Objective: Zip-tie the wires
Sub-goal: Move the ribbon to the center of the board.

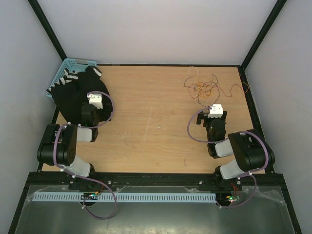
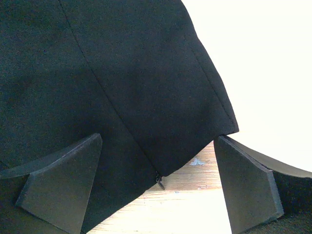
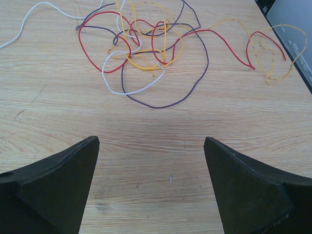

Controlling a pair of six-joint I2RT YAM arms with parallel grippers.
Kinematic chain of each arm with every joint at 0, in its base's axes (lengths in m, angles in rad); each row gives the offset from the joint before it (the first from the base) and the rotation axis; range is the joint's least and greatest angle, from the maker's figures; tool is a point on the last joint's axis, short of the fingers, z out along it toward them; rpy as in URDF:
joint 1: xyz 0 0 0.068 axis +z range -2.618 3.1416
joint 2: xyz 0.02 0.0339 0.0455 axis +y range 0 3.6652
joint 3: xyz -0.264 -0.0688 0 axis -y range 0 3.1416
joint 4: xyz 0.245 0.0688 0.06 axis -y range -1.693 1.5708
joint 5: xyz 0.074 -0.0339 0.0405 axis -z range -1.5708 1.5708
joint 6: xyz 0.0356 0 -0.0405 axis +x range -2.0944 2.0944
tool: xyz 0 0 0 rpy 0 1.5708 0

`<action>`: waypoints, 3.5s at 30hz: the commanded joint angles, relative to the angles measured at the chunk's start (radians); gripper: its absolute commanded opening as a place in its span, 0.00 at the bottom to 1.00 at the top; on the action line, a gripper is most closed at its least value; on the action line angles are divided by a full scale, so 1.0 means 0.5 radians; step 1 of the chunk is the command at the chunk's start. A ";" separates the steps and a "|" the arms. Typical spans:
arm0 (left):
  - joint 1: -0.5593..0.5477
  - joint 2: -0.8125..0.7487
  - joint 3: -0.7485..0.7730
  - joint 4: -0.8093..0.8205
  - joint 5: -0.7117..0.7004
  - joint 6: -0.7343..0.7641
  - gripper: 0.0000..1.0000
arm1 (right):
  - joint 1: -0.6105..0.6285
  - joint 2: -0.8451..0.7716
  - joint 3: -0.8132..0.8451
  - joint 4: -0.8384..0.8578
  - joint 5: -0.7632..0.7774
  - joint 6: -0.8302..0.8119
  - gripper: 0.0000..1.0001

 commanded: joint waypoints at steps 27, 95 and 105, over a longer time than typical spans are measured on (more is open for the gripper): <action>-0.092 -0.331 0.143 -0.420 -0.157 0.035 0.99 | -0.003 -0.106 -0.042 0.076 -0.049 -0.003 0.99; -1.223 1.058 2.024 -2.151 -0.252 -0.629 0.31 | 0.000 -0.428 1.321 -2.521 -0.456 0.270 0.90; -1.013 1.096 2.019 -2.187 -0.200 -0.681 0.03 | 0.000 -0.521 1.278 -2.530 -0.470 0.254 0.90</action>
